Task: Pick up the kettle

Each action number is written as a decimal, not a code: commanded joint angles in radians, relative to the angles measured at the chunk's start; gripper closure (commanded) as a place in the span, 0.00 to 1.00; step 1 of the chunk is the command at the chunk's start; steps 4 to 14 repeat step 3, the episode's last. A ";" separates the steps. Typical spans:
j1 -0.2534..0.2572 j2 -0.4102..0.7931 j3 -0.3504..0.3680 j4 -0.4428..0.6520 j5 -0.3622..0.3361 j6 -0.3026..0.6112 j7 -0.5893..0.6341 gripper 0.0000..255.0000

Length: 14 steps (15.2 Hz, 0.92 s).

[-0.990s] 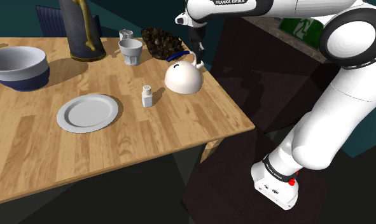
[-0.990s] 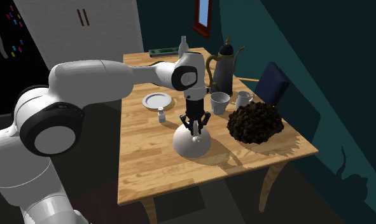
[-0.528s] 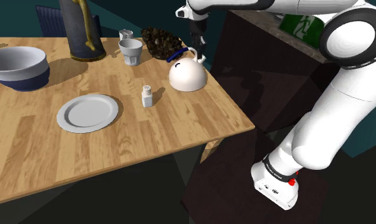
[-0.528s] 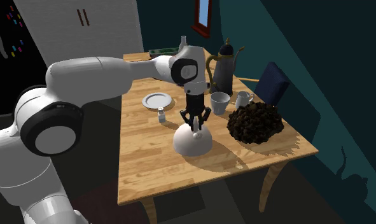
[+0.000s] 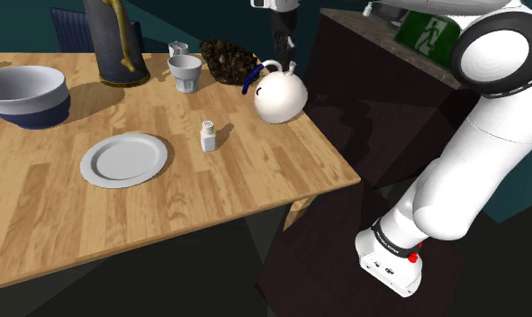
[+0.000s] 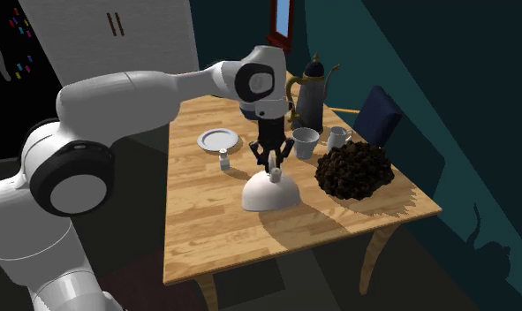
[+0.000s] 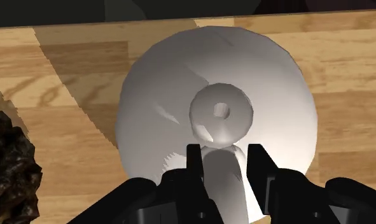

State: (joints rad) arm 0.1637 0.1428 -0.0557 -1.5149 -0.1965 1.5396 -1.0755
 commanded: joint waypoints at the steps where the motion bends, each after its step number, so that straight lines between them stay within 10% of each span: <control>1: 0.001 0.006 0.001 0.034 0.000 -0.027 -0.004 1.00; 14: 0.001 0.006 0.001 0.036 0.000 -0.029 -0.004 1.00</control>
